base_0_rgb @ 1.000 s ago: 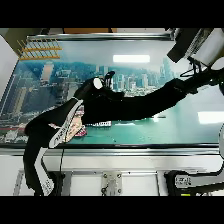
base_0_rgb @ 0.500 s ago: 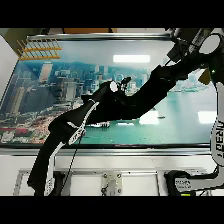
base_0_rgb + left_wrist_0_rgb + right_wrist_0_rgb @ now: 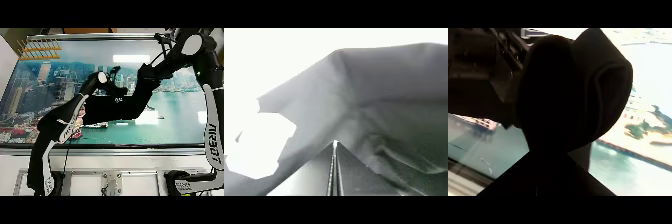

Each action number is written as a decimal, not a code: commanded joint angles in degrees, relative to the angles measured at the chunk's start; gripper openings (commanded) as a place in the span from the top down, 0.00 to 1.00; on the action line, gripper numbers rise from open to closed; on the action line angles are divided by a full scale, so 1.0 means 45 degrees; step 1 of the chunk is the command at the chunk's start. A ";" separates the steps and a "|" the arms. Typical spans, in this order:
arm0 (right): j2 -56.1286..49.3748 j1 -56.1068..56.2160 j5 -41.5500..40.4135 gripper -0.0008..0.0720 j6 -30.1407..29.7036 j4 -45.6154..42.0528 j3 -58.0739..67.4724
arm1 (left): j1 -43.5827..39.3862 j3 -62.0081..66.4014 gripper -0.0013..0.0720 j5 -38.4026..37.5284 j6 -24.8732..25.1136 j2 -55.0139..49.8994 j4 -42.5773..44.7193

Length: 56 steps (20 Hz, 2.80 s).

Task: Fold the clothes and pants, and hang the long-sleeved shirts on hangers.

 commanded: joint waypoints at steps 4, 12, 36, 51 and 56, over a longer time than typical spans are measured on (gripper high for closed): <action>-0.0729 0.2283 -0.2152 0.98 0.1787 0.0447 0.0015 | 0.3633 0.0005 0.97 -0.0981 0.0029 0.1583 0.0500; -0.3604 0.5027 -0.6217 0.97 0.2594 0.1302 0.0015 | 0.6785 0.0005 0.97 -0.1841 0.0039 0.3225 0.0500; -0.2594 -0.1938 -0.6047 0.14 -0.3152 0.7247 -0.8340 | 0.4080 -0.7509 0.97 0.0044 0.1472 0.7854 0.0442; -0.1248 -0.2152 -0.7664 0.98 -0.4347 0.6314 -0.7606 | 0.4095 -0.7495 0.97 -0.0355 0.1467 0.7849 0.0384; 0.2108 -0.7339 -0.6445 0.98 -0.1953 0.0947 -0.7621 | 0.4095 -0.7495 0.97 -0.0680 0.1462 0.7849 0.0374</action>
